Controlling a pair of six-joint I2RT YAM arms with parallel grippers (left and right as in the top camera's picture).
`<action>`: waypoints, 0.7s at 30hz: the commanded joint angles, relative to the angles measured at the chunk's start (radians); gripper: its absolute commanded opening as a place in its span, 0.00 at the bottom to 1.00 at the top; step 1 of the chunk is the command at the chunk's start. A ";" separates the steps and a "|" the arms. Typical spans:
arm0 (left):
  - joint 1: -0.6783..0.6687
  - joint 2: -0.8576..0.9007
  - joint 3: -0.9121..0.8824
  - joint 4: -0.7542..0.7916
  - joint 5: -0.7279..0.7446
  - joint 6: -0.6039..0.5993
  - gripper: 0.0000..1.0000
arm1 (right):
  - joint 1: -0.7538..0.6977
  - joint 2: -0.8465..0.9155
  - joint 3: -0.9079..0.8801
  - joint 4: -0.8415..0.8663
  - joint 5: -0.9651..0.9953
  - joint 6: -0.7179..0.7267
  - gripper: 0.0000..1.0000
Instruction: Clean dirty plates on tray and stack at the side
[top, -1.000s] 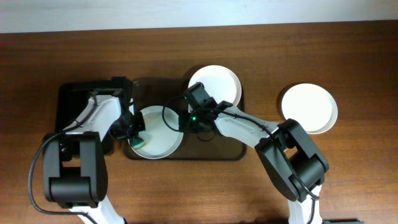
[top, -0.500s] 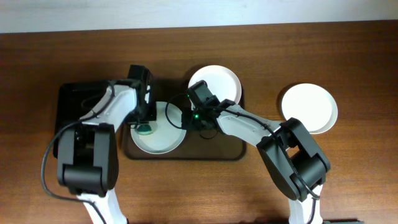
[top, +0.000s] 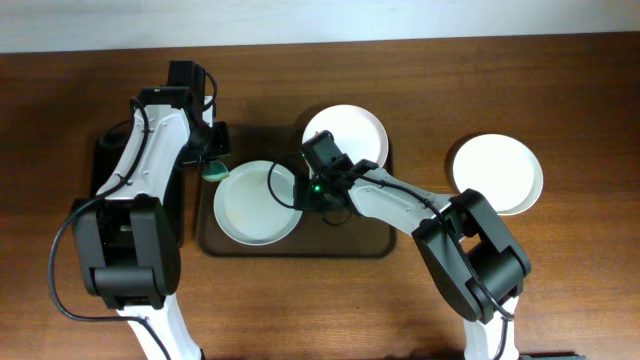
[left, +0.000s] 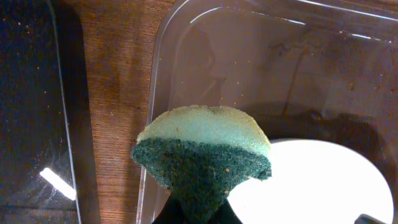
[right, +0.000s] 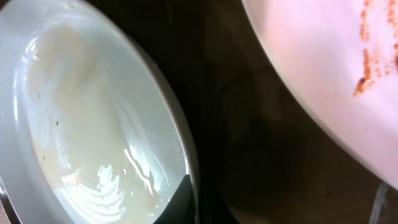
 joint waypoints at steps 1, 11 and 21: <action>0.001 -0.008 0.004 -0.002 0.014 0.016 0.01 | 0.001 -0.009 -0.002 -0.003 -0.037 -0.019 0.04; 0.029 -0.008 0.004 -0.015 0.044 0.039 0.01 | 0.002 -0.366 0.000 -0.234 0.341 -0.173 0.04; 0.029 -0.008 0.003 -0.009 0.052 0.039 0.01 | 0.136 -0.472 0.000 -0.378 0.985 -0.223 0.04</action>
